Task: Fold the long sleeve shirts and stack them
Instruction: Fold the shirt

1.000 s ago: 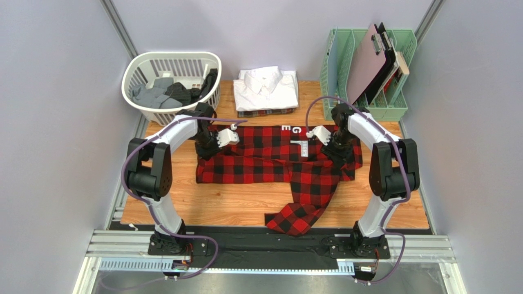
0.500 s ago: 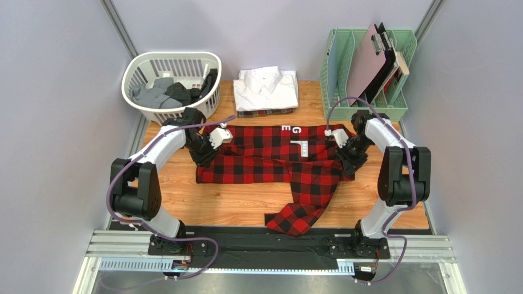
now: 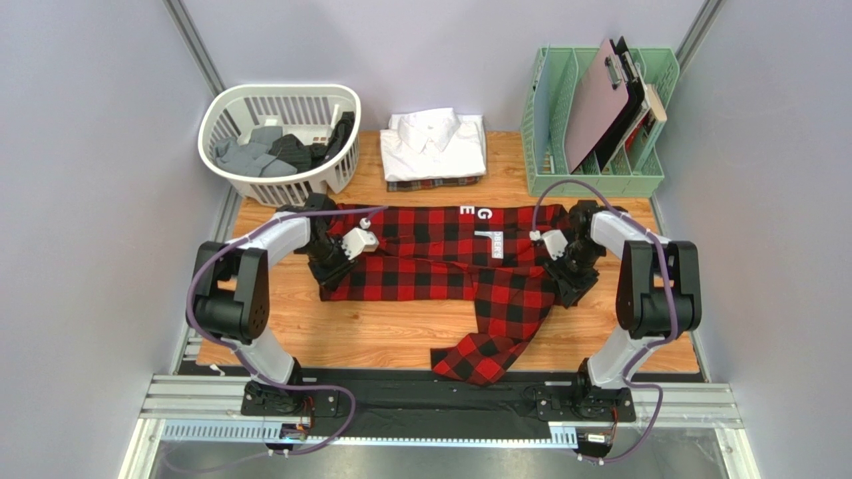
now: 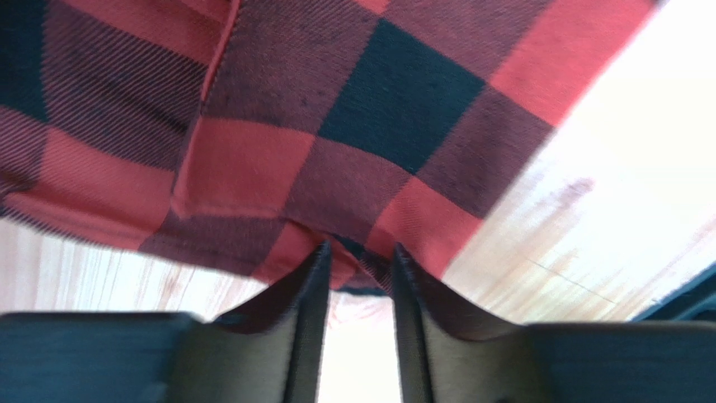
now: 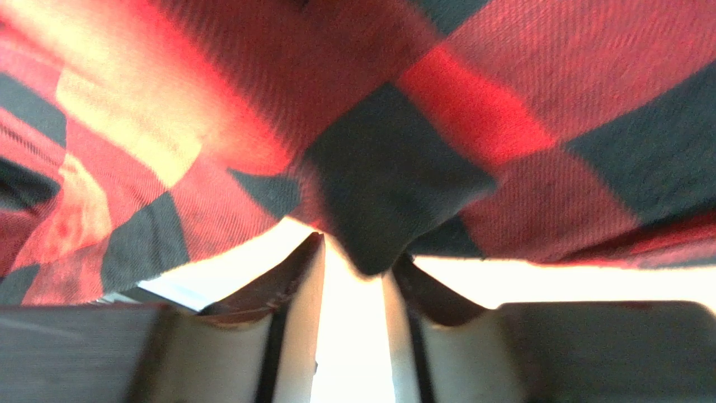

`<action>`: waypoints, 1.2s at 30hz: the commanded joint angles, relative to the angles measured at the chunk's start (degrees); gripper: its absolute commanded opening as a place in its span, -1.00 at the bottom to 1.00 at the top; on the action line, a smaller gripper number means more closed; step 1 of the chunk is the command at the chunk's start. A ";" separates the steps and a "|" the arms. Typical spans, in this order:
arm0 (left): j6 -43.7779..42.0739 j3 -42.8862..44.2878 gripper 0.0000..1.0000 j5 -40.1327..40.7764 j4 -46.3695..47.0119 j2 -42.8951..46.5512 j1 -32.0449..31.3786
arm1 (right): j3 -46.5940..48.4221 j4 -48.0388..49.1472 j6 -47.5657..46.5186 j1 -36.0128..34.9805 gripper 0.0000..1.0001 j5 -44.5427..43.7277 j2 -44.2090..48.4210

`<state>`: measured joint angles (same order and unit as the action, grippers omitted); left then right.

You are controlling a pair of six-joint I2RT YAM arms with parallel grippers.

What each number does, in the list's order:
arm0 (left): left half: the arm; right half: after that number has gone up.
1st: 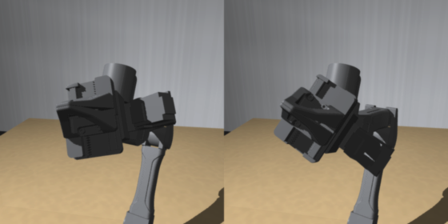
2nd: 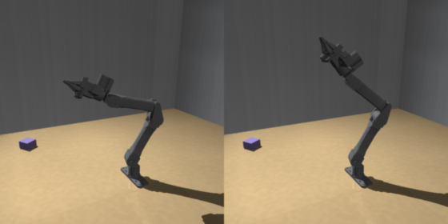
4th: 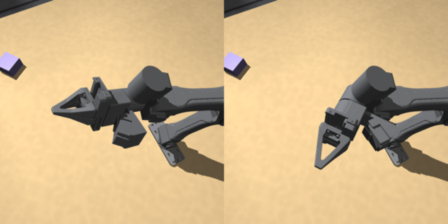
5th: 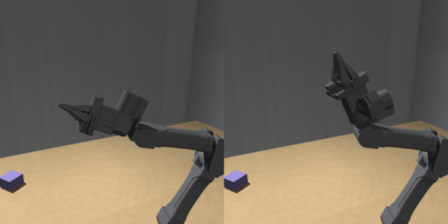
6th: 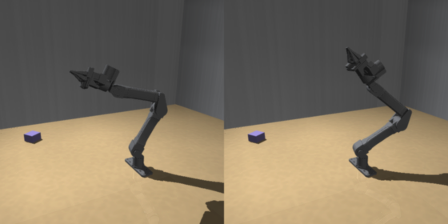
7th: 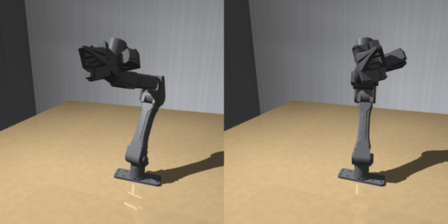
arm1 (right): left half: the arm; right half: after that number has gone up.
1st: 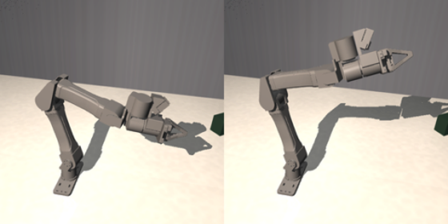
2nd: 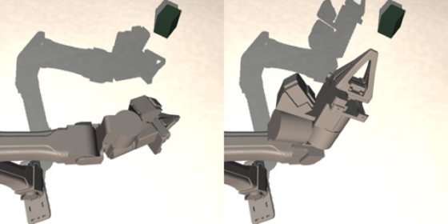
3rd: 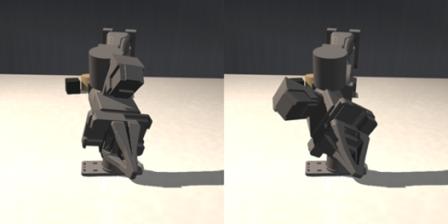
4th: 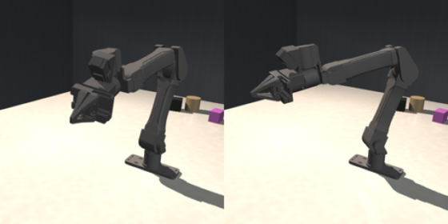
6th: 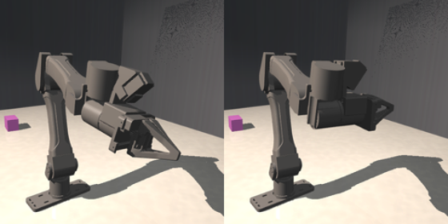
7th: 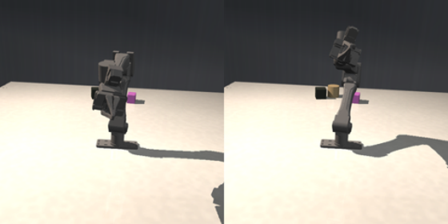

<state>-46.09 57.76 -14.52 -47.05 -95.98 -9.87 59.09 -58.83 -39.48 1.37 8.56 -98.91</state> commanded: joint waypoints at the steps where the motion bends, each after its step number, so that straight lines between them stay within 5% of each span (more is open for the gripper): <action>1: 0.38 0.16 -0.09 -7.50 -0.76 9.22 0.11 | -0.91 -1.71 -5.14 0.39 -0.10 2.95 10.38; 3: 1.34 2.00 0.01 -11.82 -3.31 14.49 0.11 | 0.41 -4.00 -7.88 0.13 0.01 6.54 17.59; 5: 4.33 3.06 0.32 -16.84 -4.45 18.96 0.11 | 0.85 -6.29 -11.56 -1.10 0.26 8.22 21.90; 8: 8.11 4.82 0.39 -21.85 -4.81 23.89 0.11 | 0.76 -8.14 -12.55 -11.27 0.53 9.20 29.46; 13: 20.22 2.89 0.53 -24.59 3.08 34.36 1.78 | -1.42 -6.58 -6.67 -34.87 0.57 8.50 33.26; 20: 40.01 -4.31 0.70 -20.02 14.43 49.99 2.13 | -6.71 2.48 3.52 -60.84 0.60 2.70 25.02; 21: 44.02 -6.49 0.94 -19.41 15.40 51.50 2.13 | -6.36 3.10 4.41 -62.87 0.61 1.91 23.87; 22: 45.54 -7.39 0.98 -16.88 16.36 52.82 2.13 | -5.83 4.06 6.59 -65.76 0.61 1.73 22.11; 29: 44.87 -6.35 0.98 -11.66 10.76 57.31 2.13 | -6.26 11.53 11.88 -71.06 0.66 -0.29 11.66; 32: 44.33 -4.59 0.96 -13.24 8.47 56.87 2.13 | -7.58 14.88 13.03 -71.50 0.55 -1.26 8.83; 36: 42.40 -4.05 0.85 -15.88 7.15 57.14 2.13 | -6.98 15.77 13.03 -70.54 -0.53 -2.50 7.58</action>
<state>-2.90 51.11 -28.12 -38.02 -39.27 -8.14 51.72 -47.09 -28.91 -69.87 7.70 -91.26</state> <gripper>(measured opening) 0.956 0.489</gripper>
